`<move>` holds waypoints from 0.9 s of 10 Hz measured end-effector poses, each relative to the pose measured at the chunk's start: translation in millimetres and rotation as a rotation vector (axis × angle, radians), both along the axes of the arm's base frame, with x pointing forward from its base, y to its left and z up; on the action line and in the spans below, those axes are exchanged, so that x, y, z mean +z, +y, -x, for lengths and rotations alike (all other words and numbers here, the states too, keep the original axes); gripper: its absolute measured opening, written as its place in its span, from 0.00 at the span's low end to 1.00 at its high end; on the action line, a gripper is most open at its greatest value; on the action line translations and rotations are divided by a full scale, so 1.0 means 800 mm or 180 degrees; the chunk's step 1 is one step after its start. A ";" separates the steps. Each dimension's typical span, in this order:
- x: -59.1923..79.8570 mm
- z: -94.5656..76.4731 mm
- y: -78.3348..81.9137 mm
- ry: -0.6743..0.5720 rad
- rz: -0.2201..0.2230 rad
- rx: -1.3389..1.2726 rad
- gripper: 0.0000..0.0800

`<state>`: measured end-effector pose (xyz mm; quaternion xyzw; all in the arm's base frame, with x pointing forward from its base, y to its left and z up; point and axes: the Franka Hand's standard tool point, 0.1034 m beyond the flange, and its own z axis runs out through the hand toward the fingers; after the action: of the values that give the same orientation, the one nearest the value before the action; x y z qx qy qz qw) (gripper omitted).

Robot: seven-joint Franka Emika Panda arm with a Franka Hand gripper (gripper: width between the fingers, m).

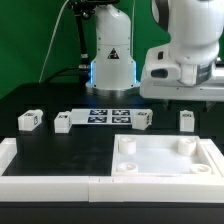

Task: Assemble one leg

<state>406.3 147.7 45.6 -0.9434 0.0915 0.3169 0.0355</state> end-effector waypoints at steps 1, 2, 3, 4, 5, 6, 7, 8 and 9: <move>-0.004 -0.003 -0.001 0.0157 -0.0019 -0.0008 0.81; -0.004 0.005 -0.004 0.0464 -0.0046 0.0015 0.81; -0.008 0.004 -0.005 0.0665 -0.0075 0.0020 0.81; -0.007 0.011 -0.004 0.1012 -0.0160 0.0058 0.81; -0.011 0.009 -0.001 0.1186 -0.0224 0.0050 0.81; -0.009 0.016 0.001 0.1480 -0.0301 0.0076 0.81; -0.015 0.015 0.006 0.1505 -0.0320 0.0082 0.81; -0.017 0.016 0.009 0.1480 -0.0314 0.0089 0.81; -0.020 0.019 0.012 0.1472 -0.0303 0.0103 0.81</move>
Offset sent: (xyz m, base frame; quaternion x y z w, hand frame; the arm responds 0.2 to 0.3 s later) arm -0.0022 0.0083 -0.0010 0.0213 -0.2773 -0.0209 0.9603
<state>391.3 157.5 29.8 -0.8443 0.0670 0.5291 0.0529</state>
